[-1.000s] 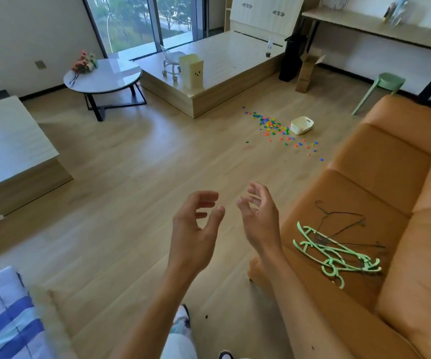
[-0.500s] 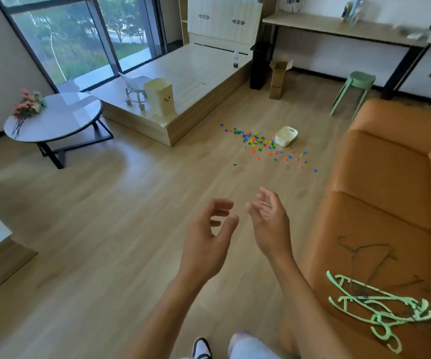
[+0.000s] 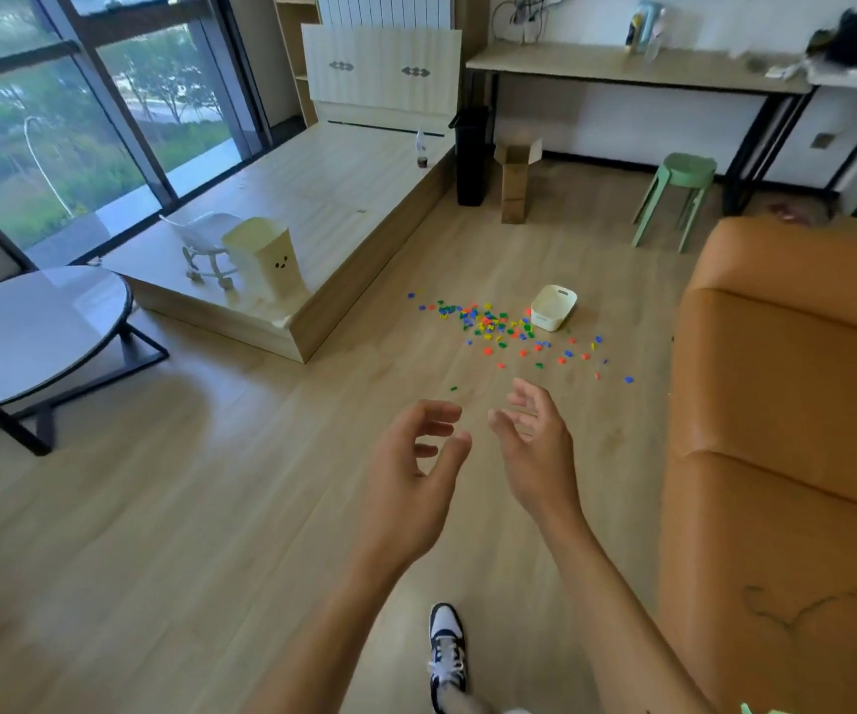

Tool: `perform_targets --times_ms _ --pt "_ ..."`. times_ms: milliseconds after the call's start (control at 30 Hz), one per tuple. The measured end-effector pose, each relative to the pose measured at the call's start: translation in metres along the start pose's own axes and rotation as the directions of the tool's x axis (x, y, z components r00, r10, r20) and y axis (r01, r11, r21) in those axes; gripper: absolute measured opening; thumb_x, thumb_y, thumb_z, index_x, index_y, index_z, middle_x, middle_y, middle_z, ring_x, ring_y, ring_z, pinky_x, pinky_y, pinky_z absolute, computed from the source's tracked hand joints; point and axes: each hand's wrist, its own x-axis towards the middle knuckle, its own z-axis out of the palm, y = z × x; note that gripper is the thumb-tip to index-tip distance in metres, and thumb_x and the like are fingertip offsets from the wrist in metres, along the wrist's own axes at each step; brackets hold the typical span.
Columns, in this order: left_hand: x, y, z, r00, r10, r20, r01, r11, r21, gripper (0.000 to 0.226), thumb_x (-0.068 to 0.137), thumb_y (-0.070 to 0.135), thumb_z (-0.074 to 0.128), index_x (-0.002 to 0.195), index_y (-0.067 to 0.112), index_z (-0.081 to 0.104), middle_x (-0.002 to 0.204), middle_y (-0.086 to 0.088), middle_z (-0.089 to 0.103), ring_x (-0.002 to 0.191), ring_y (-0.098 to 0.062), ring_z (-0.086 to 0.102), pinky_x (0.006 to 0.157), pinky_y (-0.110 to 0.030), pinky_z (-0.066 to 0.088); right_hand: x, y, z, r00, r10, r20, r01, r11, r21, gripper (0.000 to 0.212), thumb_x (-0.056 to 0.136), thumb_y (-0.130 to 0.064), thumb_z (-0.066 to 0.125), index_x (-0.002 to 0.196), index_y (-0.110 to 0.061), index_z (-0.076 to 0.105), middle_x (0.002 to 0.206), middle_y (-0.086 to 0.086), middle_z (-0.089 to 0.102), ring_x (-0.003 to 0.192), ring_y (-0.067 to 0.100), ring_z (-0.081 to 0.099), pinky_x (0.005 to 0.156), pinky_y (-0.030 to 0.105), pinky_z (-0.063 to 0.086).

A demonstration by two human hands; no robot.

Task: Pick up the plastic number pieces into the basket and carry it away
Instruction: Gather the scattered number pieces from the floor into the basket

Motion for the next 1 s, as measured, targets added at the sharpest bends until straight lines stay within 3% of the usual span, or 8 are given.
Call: perform_targets --times_ms 100,233,567,733,833,1000 --pt "0.071 -0.004 0.003 1.0 -0.006 0.009 0.006 1.0 -0.016 0.014 0.093 0.018 0.063 0.103 0.026 0.066 0.107 0.016 0.068 0.102 -0.001 0.063 0.083 -0.017 0.05 0.07 -0.005 0.02 1.0 -0.004 0.009 0.004 1.0 -0.016 0.049 0.092 -0.021 0.066 0.138 -0.02 0.049 0.128 -0.001 0.058 0.107 0.004 0.06 0.077 0.001 0.043" --pt "0.159 -0.012 0.007 0.999 -0.024 0.027 0.024 0.999 -0.028 0.013 0.093 0.016 0.063 0.103 0.023 0.066 0.106 0.014 0.069 0.099 0.0 0.063 0.079 -0.011 0.048 0.148 -0.01 0.043 1.0 0.004 0.012 -0.003 0.999 -0.042 0.048 0.092 -0.026 0.066 0.137 -0.022 0.05 0.128 -0.003 0.058 0.107 0.0 0.06 0.08 0.011 0.043" --pt "0.382 -0.067 0.037 0.991 -0.059 0.116 0.066 0.996 -0.058 0.011 0.093 0.016 0.063 0.101 0.022 0.066 0.105 0.013 0.069 0.096 0.001 0.064 0.074 -0.007 0.045 0.341 0.021 0.095 0.993 0.106 -0.057 -0.11 0.991 -0.074 0.047 0.09 -0.023 0.067 0.134 -0.022 0.052 0.124 -0.002 0.06 0.103 -0.005 0.059 0.074 0.001 0.042" --pt "0.513 -0.098 0.062 0.978 -0.061 0.199 0.072 0.996 -0.052 0.01 0.093 0.016 0.063 0.101 0.022 0.066 0.103 0.012 0.069 0.092 0.001 0.064 0.072 -0.008 0.046 0.451 0.035 0.121 0.985 0.127 -0.12 -0.14 0.984 -0.112 0.036 0.09 -0.023 0.067 0.123 -0.029 0.054 0.12 -0.007 0.061 0.102 0.0 0.062 0.08 0.015 0.045" --pt "0.58 -0.106 0.078 0.965 -0.048 0.258 0.06 0.998 -0.036 0.01 0.093 0.016 0.063 0.101 0.021 0.066 0.101 0.012 0.07 0.09 0.003 0.064 0.071 -0.007 0.045 0.512 0.039 0.131 0.978 0.139 -0.158 -0.157 0.982 -0.109 0.04 0.09 -0.021 0.066 0.129 -0.023 0.055 0.119 -0.004 0.064 0.103 0.005 0.064 0.084 0.021 0.048" --pt "0.689 -0.12 0.109 0.948 -0.08 0.308 0.087 0.996 -0.01 0.01 0.093 0.017 0.062 0.102 0.018 0.066 0.102 0.013 0.069 0.087 0.004 0.063 0.07 -0.006 0.043 0.616 0.054 0.141 0.966 0.173 -0.193 -0.202 0.97 -0.138 0.042 0.09 -0.019 0.066 0.131 -0.018 0.054 0.121 0.0 0.064 0.1 0.008 0.064 0.077 0.012 0.044"
